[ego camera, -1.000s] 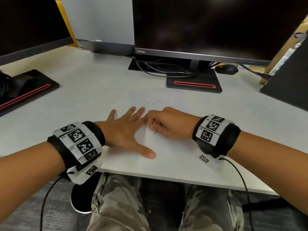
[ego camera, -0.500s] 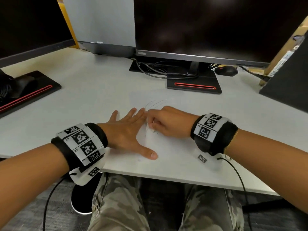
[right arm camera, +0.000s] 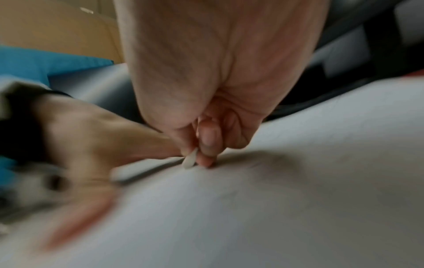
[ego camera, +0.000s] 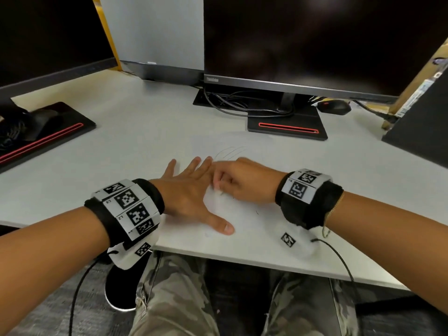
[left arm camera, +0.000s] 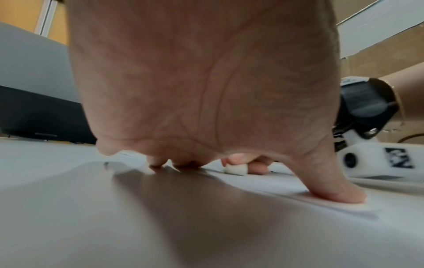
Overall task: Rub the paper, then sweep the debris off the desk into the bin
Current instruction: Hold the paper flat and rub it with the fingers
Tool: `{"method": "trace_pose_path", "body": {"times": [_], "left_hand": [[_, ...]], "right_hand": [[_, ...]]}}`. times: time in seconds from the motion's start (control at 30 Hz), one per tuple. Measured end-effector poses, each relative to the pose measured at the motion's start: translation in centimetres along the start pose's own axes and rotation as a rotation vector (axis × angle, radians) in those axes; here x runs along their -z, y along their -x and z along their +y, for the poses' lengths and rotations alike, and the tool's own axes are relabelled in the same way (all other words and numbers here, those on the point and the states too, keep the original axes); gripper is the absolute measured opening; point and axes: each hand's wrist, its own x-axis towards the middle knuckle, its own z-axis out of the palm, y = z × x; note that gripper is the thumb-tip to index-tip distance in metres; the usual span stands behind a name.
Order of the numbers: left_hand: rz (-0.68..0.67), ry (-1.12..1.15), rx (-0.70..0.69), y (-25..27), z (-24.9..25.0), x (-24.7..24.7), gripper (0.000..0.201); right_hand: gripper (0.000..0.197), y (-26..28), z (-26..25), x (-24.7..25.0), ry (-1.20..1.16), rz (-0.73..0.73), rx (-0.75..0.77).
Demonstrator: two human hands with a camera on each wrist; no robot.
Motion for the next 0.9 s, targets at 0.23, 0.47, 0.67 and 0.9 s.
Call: {"method": "trace_pose_path", "body": {"times": [0.23, 0.47, 0.67, 0.9], "left_hand": [[0.005, -0.005, 0.001, 0.2, 0.1, 0.0, 0.147], [0.002, -0.010, -0.008, 0.1, 0.0, 0.1, 0.145], [-0.001, -0.020, -0.003, -0.2, 0.1, 0.1, 0.147], [-0.011, -0.024, 0.012, -0.1, 0.2, 0.2, 0.152]], "right_hand": [[0.009, 0.4, -0.1, 0.0, 0.022, -0.053, 0.016], [0.009, 0.4, -1.0, 0.0, 0.051, -0.059, 0.040], [0.009, 0.5, -1.0, 0.0, 0.016, -0.033, 0.024], [0.008, 0.5, -0.4, 0.1, 0.033, 0.050, 0.004]]}}
